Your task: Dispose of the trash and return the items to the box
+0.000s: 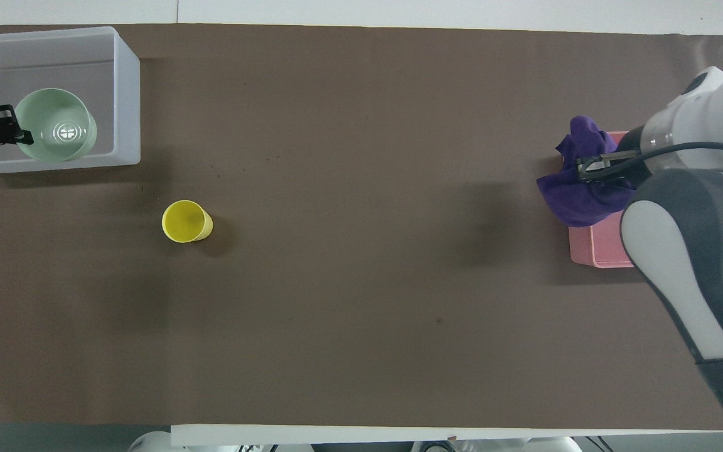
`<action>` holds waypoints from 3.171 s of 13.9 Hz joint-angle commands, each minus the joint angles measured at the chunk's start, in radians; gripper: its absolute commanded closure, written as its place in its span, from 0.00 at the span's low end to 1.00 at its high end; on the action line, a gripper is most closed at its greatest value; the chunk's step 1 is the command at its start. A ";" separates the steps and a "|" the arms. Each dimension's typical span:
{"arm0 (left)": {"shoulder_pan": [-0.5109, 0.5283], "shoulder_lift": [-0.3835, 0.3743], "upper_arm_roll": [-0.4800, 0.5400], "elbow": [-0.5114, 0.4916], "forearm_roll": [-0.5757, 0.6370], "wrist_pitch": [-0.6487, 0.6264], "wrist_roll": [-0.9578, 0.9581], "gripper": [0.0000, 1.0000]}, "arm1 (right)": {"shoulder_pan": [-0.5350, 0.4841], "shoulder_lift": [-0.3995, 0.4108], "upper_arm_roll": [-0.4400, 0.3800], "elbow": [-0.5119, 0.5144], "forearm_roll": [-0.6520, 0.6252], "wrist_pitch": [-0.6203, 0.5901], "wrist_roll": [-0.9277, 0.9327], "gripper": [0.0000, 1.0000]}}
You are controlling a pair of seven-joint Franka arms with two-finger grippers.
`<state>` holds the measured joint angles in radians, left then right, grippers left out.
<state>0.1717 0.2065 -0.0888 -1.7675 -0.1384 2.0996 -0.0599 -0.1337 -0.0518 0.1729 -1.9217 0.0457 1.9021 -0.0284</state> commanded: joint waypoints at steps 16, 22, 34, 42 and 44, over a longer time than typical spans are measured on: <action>0.014 0.132 -0.008 0.129 0.017 0.072 -0.072 0.00 | -0.305 0.098 0.011 -0.278 -0.010 0.304 -0.376 0.38; -0.006 -0.359 -0.144 -0.350 0.017 -0.126 -0.173 0.00 | -0.256 0.098 0.017 -0.214 -0.006 0.255 -0.369 0.00; -0.011 -0.409 -0.330 -0.734 0.016 0.352 -0.351 0.00 | 0.013 0.144 0.019 0.172 0.003 -0.168 0.070 0.00; -0.014 -0.357 -0.339 -0.661 0.014 0.361 -0.422 1.00 | -0.047 0.047 0.008 0.366 -0.073 -0.497 -0.096 0.00; 0.002 -0.360 -0.367 -0.550 0.014 0.259 -0.471 1.00 | -0.072 0.024 0.008 0.365 -0.073 -0.512 -0.100 0.00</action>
<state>0.1628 -0.1701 -0.4353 -2.4244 -0.1357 2.4481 -0.4786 -0.1824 -0.0066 0.1745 -1.5572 -0.0198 1.4098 -0.1065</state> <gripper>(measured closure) 0.969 0.000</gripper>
